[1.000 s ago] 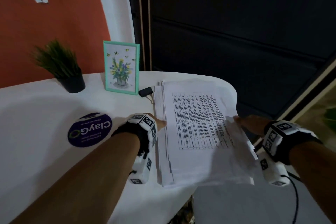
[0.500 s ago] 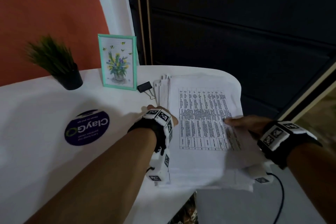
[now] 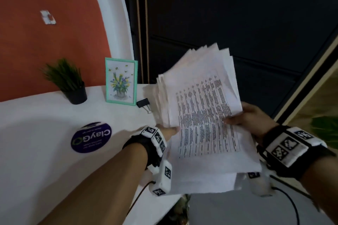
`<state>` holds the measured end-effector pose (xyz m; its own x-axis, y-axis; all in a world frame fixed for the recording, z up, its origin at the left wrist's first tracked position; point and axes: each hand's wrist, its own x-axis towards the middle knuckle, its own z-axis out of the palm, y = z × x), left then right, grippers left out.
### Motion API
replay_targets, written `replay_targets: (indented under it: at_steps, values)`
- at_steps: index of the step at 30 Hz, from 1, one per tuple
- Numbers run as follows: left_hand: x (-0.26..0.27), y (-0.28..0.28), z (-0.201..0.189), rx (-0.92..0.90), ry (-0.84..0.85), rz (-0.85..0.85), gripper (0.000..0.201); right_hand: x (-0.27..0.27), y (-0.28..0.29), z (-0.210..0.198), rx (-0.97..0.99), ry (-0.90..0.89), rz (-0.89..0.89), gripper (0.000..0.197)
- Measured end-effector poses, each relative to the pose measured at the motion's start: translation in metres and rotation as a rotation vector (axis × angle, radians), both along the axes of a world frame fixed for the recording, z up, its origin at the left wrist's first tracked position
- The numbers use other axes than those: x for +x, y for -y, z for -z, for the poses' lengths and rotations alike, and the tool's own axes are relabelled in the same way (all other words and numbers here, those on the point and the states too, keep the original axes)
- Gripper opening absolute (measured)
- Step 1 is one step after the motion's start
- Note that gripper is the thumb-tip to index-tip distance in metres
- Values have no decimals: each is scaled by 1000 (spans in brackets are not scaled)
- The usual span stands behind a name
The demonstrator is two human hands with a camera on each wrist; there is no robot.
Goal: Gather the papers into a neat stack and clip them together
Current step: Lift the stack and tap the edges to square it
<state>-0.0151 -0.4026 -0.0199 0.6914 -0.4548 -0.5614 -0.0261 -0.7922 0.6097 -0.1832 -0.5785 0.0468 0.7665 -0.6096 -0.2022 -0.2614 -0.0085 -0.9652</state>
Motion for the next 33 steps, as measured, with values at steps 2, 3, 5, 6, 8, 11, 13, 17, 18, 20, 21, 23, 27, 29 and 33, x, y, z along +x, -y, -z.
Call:
replay_targets:
  at_steps: [2, 3, 5, 6, 8, 11, 13, 17, 18, 20, 21, 23, 27, 29, 33]
  values:
    - [2, -16, -12, -218, -71, -120, 126, -4, -13, -20, -18, 88, -25, 35]
    - [5, -25, -21, -354, -105, -191, 132, -5, -21, -29, -32, 136, -43, 34]
    - [10, -47, -45, -620, -74, -314, 129, -4, -40, -45, -39, 226, -83, 34]
    - [14, -62, -59, -723, -30, -368, 118, -1, -50, -51, -34, 260, -106, 36]
    - [23, -97, -87, -839, 51, -439, 91, 9, -73, -62, -38, 286, -153, 44]
    - [35, -148, -116, -930, 200, -555, 104, 31, -113, -73, -92, 304, -188, 47]
    - [37, -183, -133, -962, 277, -572, 87, 47, -144, -79, -122, 344, -185, 38]
    - [29, -235, -151, -1012, 403, -682, 62, 75, -214, -80, -217, 416, -212, 28]
    - [26, -244, -152, -1020, 430, -707, 54, 82, -230, -78, -263, 431, -199, 30]
    - [16, -259, -152, -1024, 462, -739, 44, 95, -258, -73, -297, 472, -146, 38]
    - [12, -267, -150, -1028, 474, -747, 44, 99, -270, -72, -279, 495, -124, 40]
    - [8, -286, -143, -1029, 507, -753, 47, 103, -286, -67, -223, 516, -102, 42]
    - [5, -323, -122, -983, 512, -763, 48, 102, -301, -39, -154, 460, -136, 41]
    - [3, -338, -108, -974, 496, -741, 44, 98, -303, -25, -129, 421, -174, 39]
    - [-2, -358, -86, -972, 451, -682, 44, 92, -307, -6, -29, 421, -191, 40]
